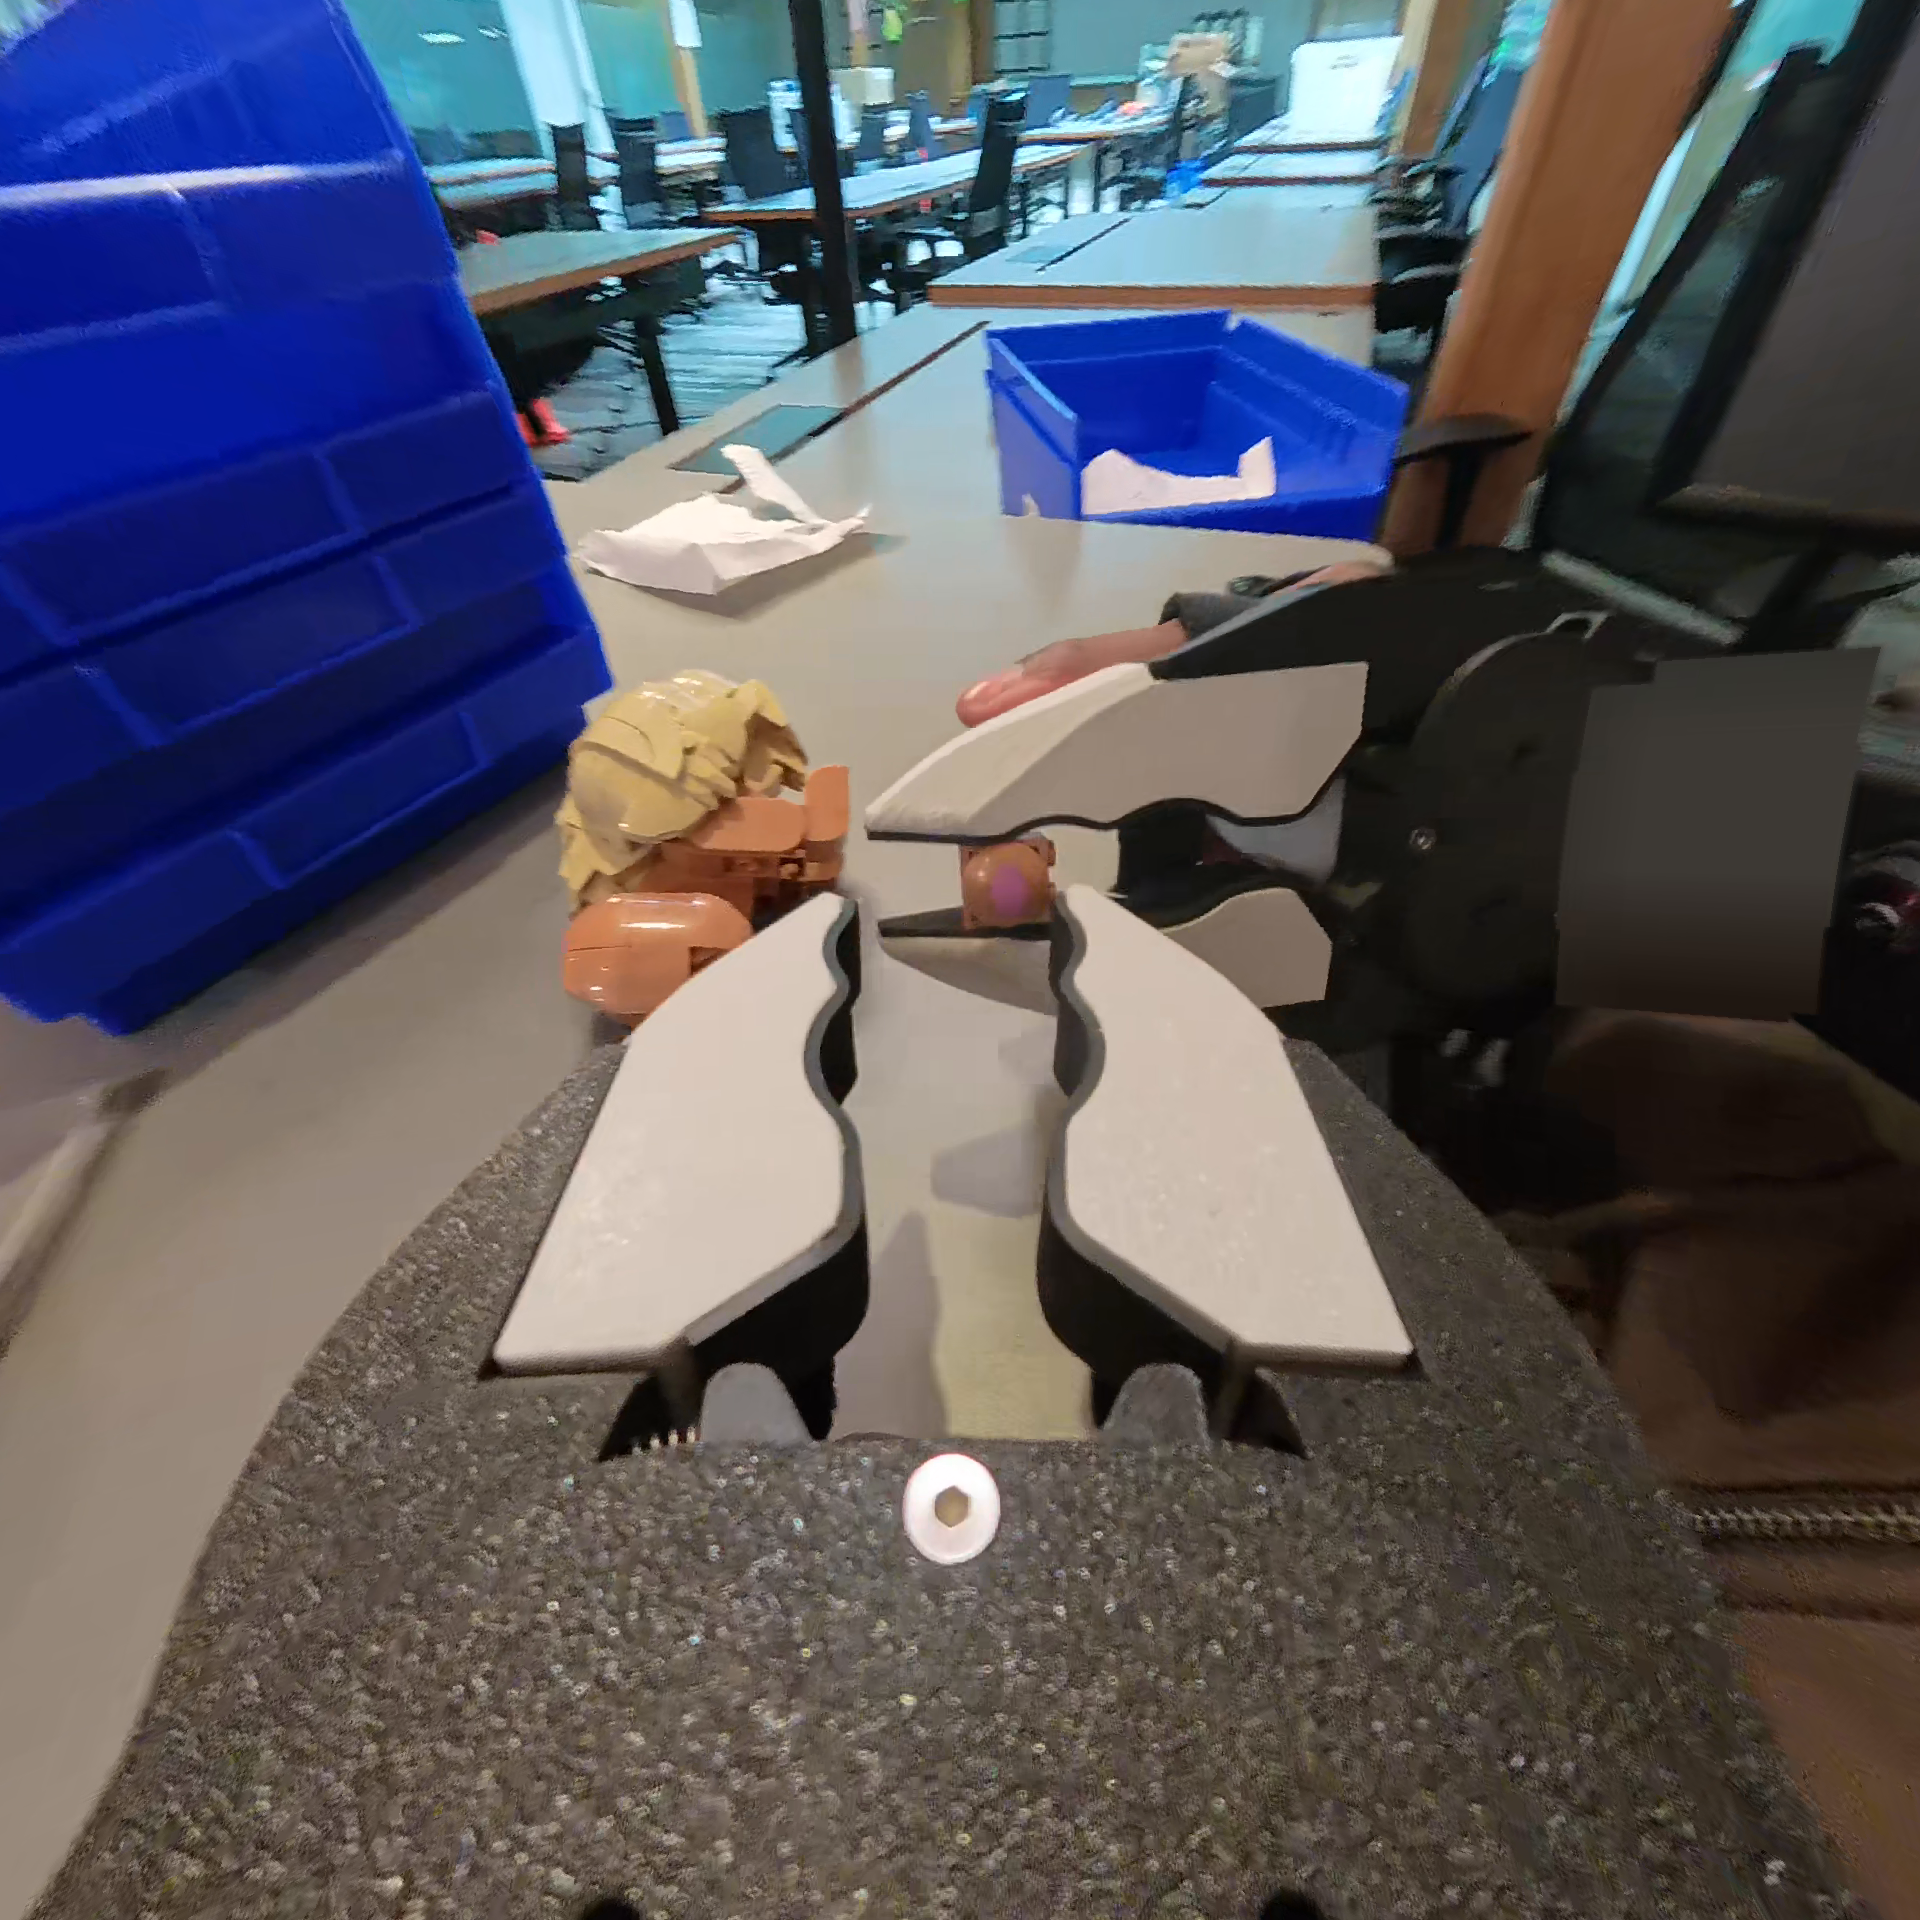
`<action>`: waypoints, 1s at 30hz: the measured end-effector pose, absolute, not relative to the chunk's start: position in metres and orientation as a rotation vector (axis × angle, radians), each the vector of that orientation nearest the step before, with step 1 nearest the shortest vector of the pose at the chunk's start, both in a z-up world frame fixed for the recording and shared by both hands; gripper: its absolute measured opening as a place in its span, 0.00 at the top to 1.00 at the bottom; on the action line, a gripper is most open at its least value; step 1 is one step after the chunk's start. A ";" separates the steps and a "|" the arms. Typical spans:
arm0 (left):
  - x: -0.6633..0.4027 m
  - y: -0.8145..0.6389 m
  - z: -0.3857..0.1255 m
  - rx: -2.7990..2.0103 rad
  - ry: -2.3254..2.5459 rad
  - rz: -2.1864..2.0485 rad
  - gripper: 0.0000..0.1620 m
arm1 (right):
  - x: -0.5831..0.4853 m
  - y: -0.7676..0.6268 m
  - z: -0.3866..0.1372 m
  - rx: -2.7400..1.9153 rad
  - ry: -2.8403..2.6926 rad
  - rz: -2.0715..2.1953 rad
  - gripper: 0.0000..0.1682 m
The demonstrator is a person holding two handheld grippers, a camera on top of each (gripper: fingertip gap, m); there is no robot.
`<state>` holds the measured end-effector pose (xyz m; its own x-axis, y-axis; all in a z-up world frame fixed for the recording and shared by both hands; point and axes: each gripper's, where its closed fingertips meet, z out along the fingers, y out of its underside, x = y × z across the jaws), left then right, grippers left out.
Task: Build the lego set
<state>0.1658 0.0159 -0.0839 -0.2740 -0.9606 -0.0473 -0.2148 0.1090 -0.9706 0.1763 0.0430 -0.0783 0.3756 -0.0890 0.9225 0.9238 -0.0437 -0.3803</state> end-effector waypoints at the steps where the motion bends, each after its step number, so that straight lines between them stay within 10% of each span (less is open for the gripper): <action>1: 0.165 0.016 -0.083 -1.162 1.616 -1.175 0.79 | 0.177 0.044 -0.079 -1.361 -0.830 -1.000 0.90; 30: 0.165 -0.001 -0.088 -1.201 1.766 -1.471 0.86 | 0.172 0.042 -0.076 -1.356 -0.839 -0.941 0.90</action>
